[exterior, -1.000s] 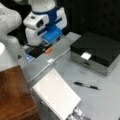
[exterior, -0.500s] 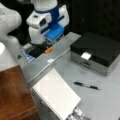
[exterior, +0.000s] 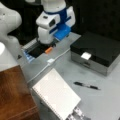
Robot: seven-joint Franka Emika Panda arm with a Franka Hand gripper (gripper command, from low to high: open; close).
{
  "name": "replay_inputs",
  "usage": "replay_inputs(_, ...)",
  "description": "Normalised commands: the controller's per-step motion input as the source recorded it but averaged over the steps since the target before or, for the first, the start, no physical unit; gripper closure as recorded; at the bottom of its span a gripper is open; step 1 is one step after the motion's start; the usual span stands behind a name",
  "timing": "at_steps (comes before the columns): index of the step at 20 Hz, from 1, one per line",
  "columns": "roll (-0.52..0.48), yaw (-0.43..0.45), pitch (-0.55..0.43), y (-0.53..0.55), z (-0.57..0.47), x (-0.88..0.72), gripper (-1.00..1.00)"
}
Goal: Open the box. Pick up the pen. Place the pen in the box. Pick up the book. Place the book on the shelf.
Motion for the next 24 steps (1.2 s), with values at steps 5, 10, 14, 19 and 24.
replay_inputs(5,0.411,-0.007,0.131,0.21,0.06,0.35,-1.00)
replay_inputs(10,0.436,-0.057,0.028,0.09,0.02,0.34,-1.00)
replay_inputs(14,0.284,0.042,0.005,0.09,-0.18,0.32,-1.00)
replay_inputs(19,0.270,0.036,-0.018,0.09,-0.27,0.28,-1.00)
replay_inputs(24,0.362,0.090,-0.040,-0.02,-0.11,0.19,-1.00)
